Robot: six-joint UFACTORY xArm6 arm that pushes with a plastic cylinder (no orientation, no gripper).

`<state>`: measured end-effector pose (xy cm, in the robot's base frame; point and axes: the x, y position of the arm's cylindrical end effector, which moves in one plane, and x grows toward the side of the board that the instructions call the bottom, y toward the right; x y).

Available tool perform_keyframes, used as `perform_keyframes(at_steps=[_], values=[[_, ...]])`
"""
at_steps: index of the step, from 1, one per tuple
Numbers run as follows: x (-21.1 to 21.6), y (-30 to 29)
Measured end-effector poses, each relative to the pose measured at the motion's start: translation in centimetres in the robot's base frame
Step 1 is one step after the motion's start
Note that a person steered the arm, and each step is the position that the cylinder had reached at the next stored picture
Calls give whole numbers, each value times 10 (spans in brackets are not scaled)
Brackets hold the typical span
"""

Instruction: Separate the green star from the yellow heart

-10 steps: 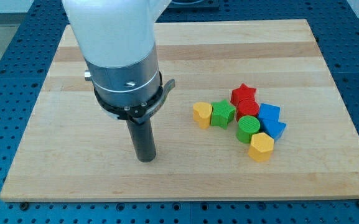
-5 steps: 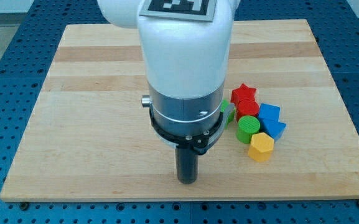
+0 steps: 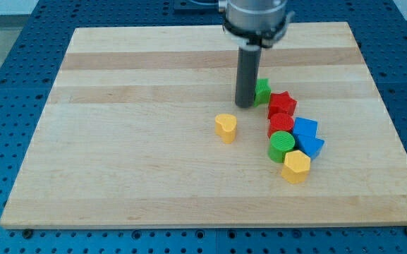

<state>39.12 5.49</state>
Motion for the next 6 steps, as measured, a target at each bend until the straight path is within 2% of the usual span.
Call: perform_keyframes(at_steps=[1,2,3,4,5,6], values=[[-55,0],[-73,0],[-73,0],[-48,-47],[-26,-69],[-26,-84]])
